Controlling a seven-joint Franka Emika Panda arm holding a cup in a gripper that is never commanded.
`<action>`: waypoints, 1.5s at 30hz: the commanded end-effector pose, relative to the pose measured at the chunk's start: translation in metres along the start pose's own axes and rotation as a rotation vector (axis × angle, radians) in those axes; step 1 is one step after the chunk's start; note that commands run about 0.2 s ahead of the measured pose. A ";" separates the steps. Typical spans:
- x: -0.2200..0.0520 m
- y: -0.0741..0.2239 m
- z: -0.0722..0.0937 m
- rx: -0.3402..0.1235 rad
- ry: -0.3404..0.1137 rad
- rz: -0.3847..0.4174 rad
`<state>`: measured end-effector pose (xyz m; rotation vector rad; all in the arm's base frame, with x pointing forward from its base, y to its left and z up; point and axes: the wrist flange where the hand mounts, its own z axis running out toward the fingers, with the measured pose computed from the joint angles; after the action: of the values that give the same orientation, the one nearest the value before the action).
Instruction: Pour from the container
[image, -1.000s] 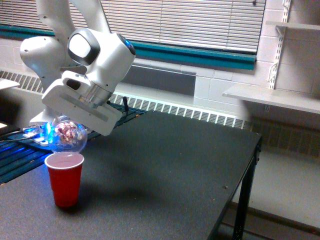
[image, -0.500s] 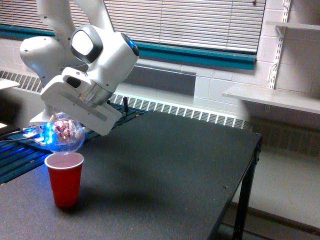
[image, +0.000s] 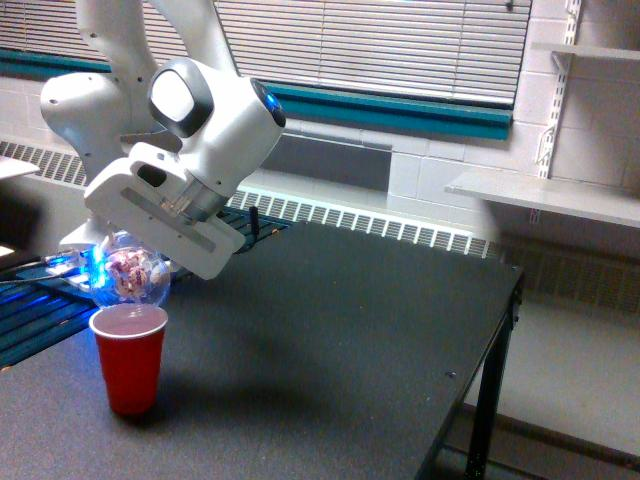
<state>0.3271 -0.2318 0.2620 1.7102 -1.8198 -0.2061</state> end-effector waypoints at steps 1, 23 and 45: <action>-0.001 -0.002 -0.002 -0.017 0.001 -0.025; 0.002 -0.005 0.003 -0.053 -0.023 -0.052; -0.001 -0.006 0.001 -0.040 -0.024 -0.068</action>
<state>0.3300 -0.2333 0.2557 1.7345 -1.7685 -0.2889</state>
